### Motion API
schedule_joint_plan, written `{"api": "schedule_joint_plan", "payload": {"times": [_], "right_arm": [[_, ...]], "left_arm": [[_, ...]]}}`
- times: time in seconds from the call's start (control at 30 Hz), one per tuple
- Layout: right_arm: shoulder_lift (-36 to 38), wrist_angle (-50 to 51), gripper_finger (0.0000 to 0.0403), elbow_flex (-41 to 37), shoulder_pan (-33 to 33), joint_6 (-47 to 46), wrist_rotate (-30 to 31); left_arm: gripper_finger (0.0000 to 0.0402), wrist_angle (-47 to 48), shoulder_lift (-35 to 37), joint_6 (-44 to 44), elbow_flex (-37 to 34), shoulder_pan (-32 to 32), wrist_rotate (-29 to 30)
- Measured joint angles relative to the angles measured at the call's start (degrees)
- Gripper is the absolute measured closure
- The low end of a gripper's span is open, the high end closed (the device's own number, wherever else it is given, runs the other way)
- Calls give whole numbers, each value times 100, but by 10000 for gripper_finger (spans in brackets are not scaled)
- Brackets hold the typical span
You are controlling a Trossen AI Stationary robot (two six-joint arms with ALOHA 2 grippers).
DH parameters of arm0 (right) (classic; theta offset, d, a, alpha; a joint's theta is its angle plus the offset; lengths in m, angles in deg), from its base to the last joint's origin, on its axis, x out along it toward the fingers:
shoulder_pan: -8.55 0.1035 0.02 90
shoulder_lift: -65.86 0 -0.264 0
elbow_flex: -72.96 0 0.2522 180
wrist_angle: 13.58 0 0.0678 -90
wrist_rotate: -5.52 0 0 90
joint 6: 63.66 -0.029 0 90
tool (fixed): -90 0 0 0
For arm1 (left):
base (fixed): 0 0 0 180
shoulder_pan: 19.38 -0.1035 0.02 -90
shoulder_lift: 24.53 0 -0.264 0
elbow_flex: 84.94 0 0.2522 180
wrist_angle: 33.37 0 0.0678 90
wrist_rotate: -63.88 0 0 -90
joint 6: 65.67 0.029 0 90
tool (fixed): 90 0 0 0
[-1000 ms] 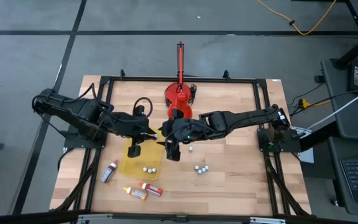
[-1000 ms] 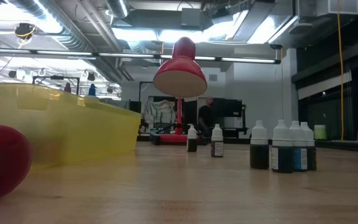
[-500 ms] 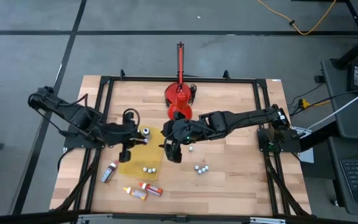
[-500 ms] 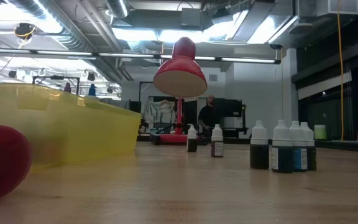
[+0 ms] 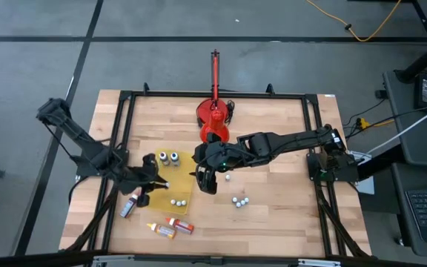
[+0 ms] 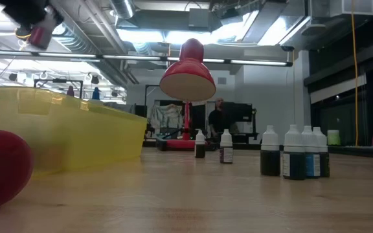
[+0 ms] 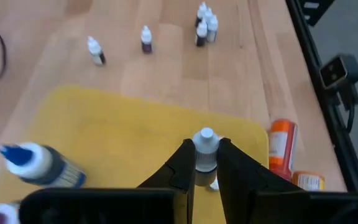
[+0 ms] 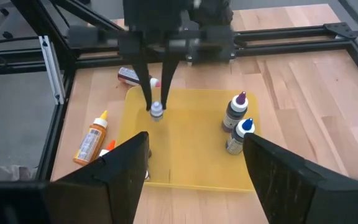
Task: Pick & Place food coloring
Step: Put the small pink food coloring bottle into the yellow bin
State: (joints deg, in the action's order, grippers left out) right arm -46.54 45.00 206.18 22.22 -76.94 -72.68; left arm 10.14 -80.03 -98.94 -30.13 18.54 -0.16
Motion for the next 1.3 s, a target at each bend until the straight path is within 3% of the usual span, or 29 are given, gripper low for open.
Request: {"api": "schedule_joint_plan", "payload": {"times": [0.57, 0.8, 1.3], "right_arm": [[0, 100, 141, 0, 0, 2, 9], [0, 138, 141, 0, 0, 15, 13], [0, 365, 141, 0, 2, 28, 17]], "left_arm": [[357, -2172, -96, -1015, -1995, 1213, 1323], [358, -2518, -597, -1103, -2023, 1315, 1567], [357, -3530, -2147, -1631, -2021, 1376, 1455]]}}
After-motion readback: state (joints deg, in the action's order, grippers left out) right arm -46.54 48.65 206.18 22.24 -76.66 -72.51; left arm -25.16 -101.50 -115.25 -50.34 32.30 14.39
